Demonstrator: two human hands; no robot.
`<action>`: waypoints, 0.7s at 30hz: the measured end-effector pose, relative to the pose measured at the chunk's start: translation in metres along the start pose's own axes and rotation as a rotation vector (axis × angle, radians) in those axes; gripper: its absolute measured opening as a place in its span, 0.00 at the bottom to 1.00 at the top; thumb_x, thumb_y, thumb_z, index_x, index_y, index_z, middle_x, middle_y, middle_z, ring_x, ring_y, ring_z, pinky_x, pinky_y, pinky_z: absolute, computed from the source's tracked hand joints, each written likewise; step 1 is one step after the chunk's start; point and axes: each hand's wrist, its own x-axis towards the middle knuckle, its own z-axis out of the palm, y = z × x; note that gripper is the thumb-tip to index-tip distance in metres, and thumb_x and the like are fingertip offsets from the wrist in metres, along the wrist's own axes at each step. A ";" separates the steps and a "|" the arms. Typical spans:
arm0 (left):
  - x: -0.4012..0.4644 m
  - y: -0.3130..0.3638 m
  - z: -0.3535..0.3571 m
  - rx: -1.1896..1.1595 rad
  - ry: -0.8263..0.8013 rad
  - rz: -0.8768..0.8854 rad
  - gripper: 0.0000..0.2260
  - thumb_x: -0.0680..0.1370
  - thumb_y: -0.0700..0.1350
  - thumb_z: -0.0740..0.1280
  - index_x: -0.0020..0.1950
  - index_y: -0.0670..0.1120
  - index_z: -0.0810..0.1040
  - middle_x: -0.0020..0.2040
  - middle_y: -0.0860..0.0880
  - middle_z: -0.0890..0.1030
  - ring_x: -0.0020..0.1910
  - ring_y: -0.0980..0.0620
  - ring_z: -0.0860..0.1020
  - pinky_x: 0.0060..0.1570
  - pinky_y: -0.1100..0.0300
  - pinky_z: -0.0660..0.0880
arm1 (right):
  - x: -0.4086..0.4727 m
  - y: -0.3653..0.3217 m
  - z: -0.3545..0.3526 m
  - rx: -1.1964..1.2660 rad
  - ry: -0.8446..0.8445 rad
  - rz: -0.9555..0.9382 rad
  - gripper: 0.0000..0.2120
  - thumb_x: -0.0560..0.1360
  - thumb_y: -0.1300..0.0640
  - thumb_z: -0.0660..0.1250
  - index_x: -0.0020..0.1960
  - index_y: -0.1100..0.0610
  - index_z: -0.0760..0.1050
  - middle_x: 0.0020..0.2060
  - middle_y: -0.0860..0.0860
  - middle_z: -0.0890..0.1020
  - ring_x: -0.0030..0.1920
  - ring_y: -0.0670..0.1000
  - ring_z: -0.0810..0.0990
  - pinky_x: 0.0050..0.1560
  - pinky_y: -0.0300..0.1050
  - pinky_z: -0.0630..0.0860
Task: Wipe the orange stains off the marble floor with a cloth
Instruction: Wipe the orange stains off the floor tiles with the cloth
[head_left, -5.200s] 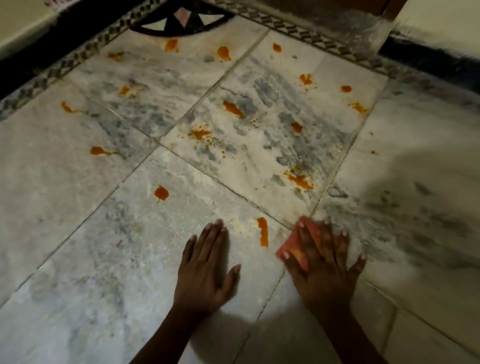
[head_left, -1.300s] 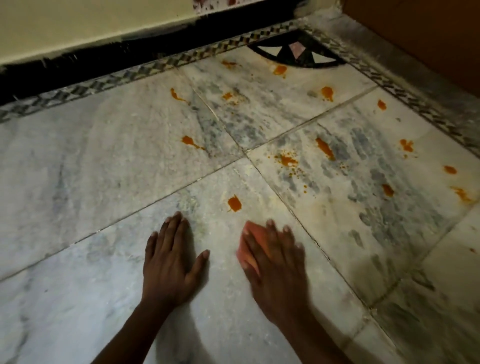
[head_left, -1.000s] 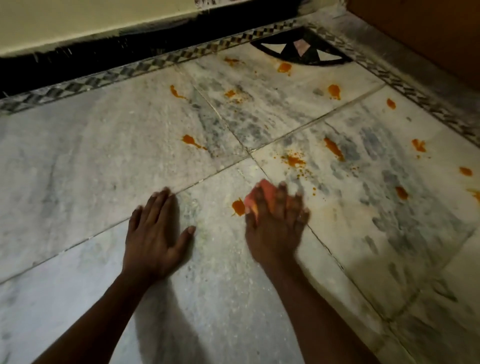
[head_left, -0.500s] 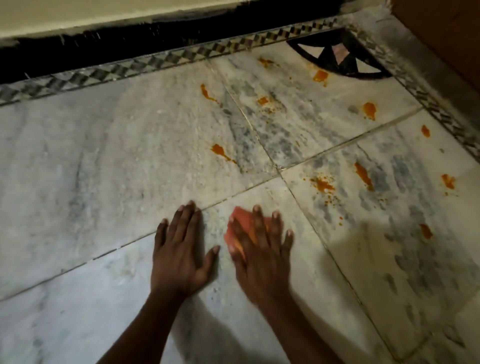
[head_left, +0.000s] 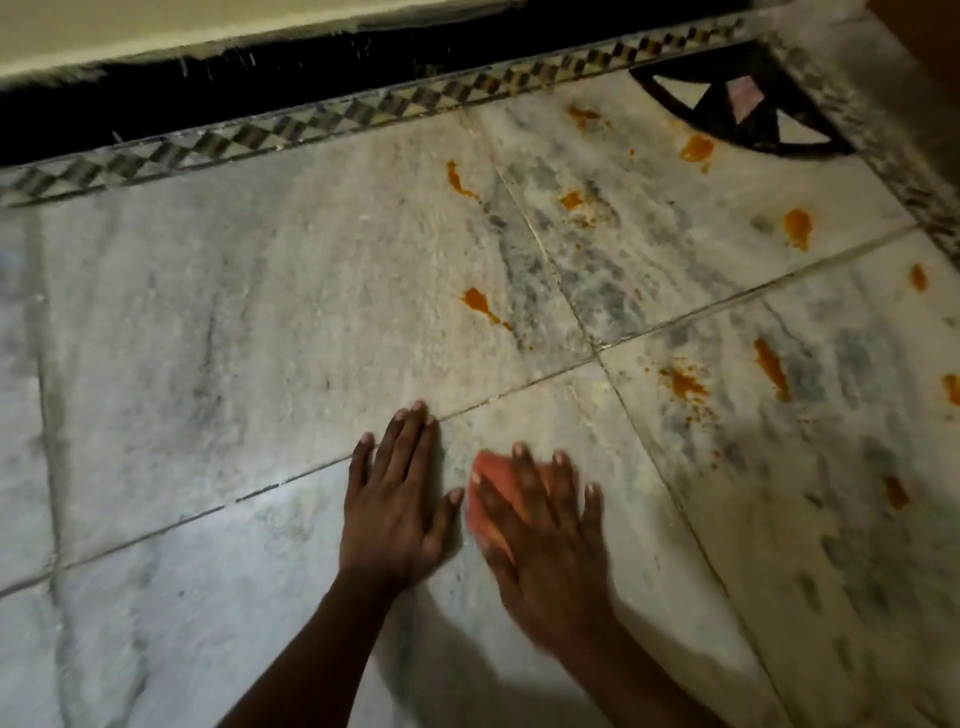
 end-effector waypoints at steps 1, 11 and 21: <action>-0.002 0.000 0.000 -0.001 0.001 -0.004 0.36 0.82 0.63 0.58 0.86 0.45 0.61 0.88 0.48 0.55 0.87 0.49 0.53 0.83 0.39 0.56 | -0.031 0.002 0.001 -0.013 0.003 -0.006 0.32 0.82 0.36 0.55 0.84 0.32 0.49 0.87 0.49 0.50 0.85 0.65 0.51 0.78 0.75 0.56; -0.001 0.001 0.002 0.007 -0.007 -0.004 0.32 0.85 0.60 0.52 0.87 0.47 0.57 0.88 0.50 0.52 0.87 0.51 0.50 0.85 0.43 0.50 | 0.090 0.010 -0.001 0.103 0.088 0.302 0.31 0.83 0.35 0.49 0.85 0.37 0.50 0.87 0.53 0.44 0.84 0.70 0.41 0.79 0.76 0.49; -0.006 0.006 0.005 -0.023 0.093 -0.058 0.29 0.82 0.56 0.57 0.84 0.50 0.66 0.87 0.49 0.59 0.86 0.48 0.58 0.80 0.35 0.59 | 0.054 0.062 0.006 0.099 0.182 0.539 0.31 0.82 0.32 0.49 0.84 0.35 0.54 0.86 0.52 0.53 0.85 0.68 0.47 0.77 0.79 0.53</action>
